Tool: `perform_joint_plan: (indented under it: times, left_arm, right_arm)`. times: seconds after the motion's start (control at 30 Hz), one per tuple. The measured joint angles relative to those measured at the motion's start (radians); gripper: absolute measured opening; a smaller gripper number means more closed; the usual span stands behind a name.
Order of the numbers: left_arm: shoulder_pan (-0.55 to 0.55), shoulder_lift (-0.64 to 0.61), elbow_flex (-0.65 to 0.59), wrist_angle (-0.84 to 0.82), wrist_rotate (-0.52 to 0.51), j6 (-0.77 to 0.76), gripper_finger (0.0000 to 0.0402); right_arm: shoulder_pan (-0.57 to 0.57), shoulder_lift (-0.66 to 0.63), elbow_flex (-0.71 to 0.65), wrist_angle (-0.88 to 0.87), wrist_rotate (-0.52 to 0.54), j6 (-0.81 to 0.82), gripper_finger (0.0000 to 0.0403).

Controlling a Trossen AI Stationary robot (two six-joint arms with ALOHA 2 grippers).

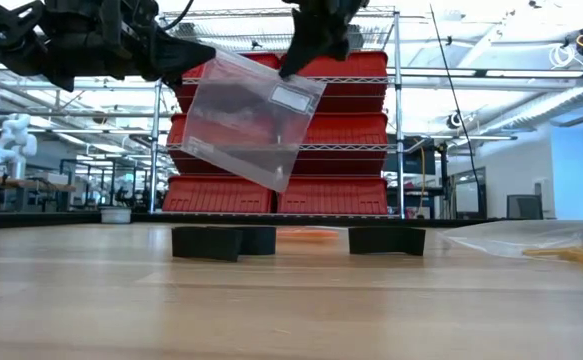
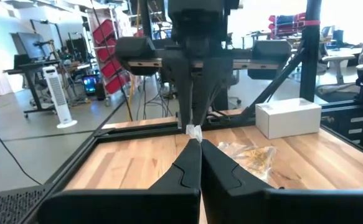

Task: Sort rubber bands
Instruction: Open the top left transparent zip lock bag

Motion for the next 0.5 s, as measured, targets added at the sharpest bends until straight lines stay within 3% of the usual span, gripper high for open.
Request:
perform_joint_plan:
  times: [0.5]
  left_arm:
    - [0.0,0.0,0.0,-0.001,-0.001,0.003,0.0]
  right_arm:
    - [0.008,0.0,0.0,-0.186,0.0,0.066,0.0004]
